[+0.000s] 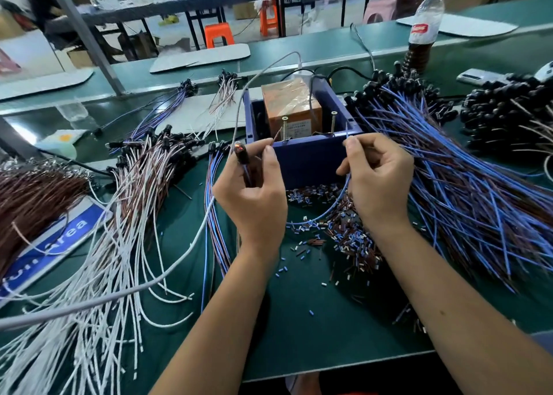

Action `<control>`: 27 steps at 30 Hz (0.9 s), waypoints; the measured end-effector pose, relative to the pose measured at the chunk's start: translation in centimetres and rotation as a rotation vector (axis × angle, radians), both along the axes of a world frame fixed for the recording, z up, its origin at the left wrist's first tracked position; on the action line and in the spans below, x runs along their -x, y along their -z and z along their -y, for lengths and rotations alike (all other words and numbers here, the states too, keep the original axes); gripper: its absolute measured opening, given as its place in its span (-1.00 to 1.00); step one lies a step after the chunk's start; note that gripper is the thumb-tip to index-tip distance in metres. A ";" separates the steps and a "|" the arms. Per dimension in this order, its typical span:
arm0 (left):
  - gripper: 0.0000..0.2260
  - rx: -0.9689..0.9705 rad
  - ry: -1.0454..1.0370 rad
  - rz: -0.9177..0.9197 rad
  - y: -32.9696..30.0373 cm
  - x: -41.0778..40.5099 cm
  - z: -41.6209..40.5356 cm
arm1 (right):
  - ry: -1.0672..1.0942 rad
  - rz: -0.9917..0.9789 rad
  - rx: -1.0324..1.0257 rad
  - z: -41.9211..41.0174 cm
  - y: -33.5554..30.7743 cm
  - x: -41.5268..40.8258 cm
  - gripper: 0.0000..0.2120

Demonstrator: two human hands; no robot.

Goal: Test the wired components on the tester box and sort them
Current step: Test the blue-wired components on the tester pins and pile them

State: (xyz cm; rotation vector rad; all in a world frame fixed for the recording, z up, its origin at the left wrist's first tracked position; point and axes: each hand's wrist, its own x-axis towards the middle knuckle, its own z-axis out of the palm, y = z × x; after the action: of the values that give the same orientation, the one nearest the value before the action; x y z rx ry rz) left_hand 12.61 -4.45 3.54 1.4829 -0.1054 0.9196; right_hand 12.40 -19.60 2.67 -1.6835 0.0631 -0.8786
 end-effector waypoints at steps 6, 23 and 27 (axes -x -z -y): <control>-0.90 -0.160 0.211 -0.094 -3.2 0.3 4.2 | 0.204 -0.041 -0.071 3.0 -1.5 1.5 -0.79; -0.70 0.465 1.096 -0.642 -12.7 -3.7 19.0 | 0.076 -0.196 0.462 12.7 -7.4 8.0 -0.85; -0.73 0.052 0.798 -0.501 -12.4 -5.6 18.9 | 0.345 -0.116 0.656 14.8 -8.4 8.6 -0.82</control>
State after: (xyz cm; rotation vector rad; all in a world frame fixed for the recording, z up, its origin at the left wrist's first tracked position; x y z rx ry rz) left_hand 18.17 -23.36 15.98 1.4032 -0.2755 -0.0942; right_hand 3.76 -34.45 11.12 -2.3845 0.1606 -1.1353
